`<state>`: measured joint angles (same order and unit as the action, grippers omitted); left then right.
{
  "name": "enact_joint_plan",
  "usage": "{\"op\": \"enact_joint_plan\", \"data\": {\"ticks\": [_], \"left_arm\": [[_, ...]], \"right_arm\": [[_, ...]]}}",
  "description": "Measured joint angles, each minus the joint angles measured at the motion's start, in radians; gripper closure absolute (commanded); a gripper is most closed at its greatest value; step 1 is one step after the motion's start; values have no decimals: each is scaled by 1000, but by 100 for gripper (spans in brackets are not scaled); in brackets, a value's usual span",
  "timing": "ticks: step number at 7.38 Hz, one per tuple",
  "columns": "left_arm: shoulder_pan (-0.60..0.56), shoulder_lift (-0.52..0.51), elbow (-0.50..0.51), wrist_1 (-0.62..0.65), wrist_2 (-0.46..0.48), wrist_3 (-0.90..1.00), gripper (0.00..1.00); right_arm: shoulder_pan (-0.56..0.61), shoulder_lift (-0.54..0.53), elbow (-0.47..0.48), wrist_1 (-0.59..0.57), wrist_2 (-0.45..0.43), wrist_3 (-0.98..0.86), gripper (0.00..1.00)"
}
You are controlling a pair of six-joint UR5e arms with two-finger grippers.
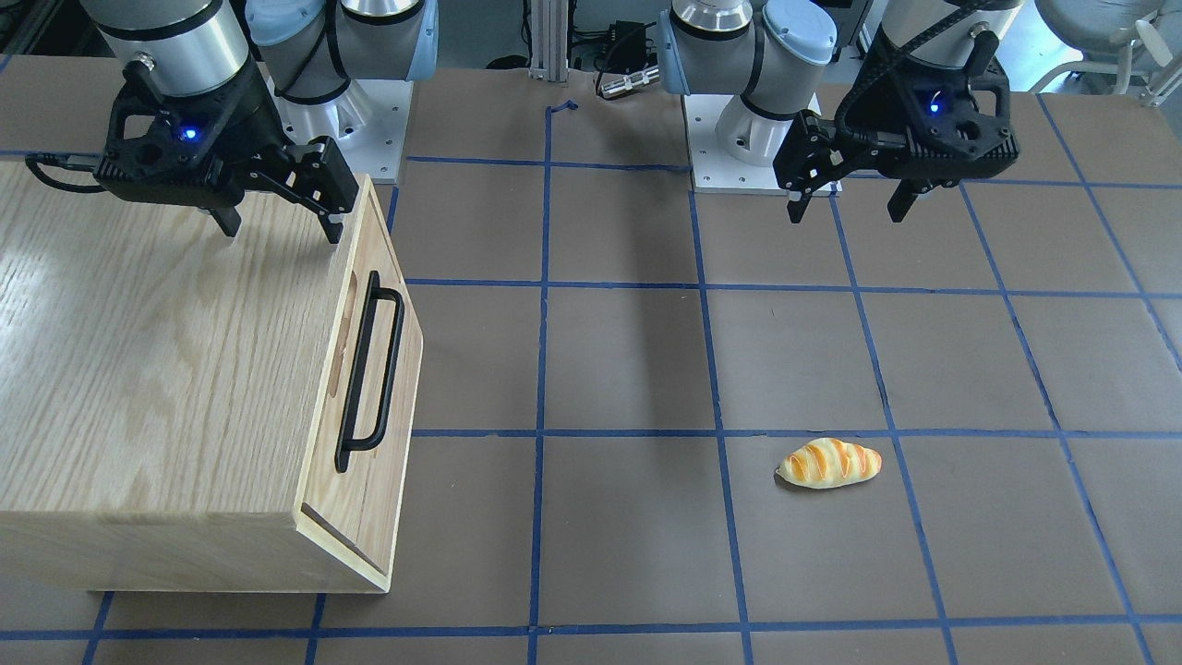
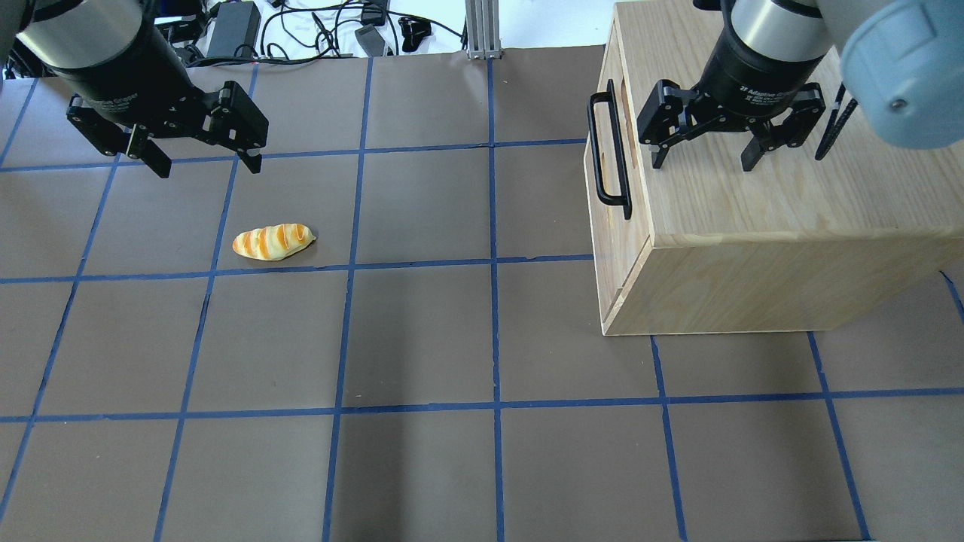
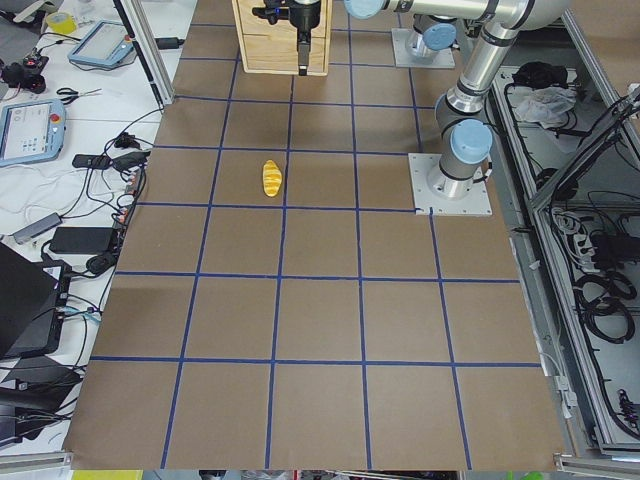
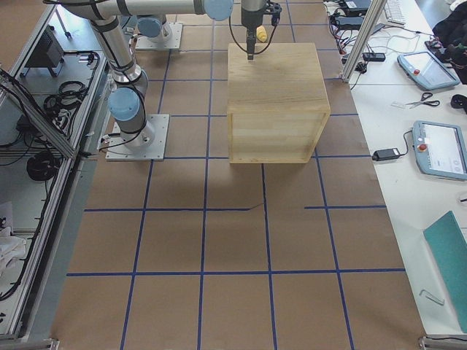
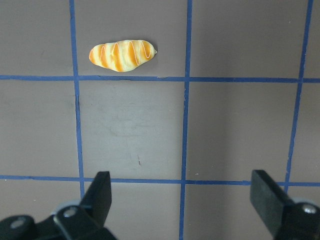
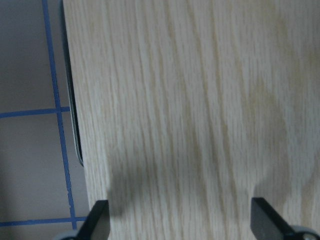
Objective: Open upper drawer
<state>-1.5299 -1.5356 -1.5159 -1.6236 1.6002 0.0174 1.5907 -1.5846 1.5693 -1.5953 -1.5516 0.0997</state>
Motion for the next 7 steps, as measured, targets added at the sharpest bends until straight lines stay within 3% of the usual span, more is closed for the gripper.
{"op": "enact_joint_plan", "data": {"ticks": [7], "left_arm": [[-5,-39,-3,37,-15,-15,0]], "right_arm": [[0,0,0,0,0,0,0]]}}
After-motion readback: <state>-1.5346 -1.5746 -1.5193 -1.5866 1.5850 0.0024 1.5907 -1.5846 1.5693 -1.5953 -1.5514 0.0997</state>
